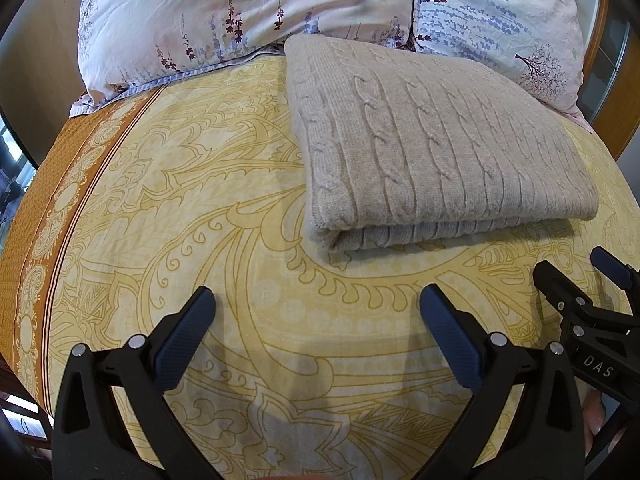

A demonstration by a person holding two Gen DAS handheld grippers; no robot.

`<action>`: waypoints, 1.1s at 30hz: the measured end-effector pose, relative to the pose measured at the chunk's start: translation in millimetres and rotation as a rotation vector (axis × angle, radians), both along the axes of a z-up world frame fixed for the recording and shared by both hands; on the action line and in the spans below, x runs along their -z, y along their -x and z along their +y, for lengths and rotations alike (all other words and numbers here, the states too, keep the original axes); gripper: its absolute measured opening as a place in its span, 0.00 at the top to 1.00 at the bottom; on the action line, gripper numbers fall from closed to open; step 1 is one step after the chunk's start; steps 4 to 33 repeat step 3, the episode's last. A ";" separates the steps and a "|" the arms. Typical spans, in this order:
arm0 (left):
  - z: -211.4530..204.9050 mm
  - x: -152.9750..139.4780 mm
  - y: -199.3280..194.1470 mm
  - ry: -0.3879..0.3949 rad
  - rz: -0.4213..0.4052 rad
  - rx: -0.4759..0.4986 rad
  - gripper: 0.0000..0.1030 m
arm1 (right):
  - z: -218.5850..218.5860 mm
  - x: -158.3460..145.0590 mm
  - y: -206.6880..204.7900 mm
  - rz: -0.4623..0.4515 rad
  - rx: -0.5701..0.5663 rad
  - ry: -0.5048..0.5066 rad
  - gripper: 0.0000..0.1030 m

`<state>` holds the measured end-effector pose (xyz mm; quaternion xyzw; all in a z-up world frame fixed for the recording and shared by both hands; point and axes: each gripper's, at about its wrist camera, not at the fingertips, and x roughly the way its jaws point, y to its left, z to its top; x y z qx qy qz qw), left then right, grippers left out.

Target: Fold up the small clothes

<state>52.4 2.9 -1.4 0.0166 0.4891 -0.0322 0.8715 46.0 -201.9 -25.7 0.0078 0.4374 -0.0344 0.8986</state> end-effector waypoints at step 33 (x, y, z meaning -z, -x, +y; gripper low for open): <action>-0.1 0.1 0.5 0.000 0.000 0.000 0.02 | -0.2 -0.1 -0.1 0.000 -0.001 0.000 0.01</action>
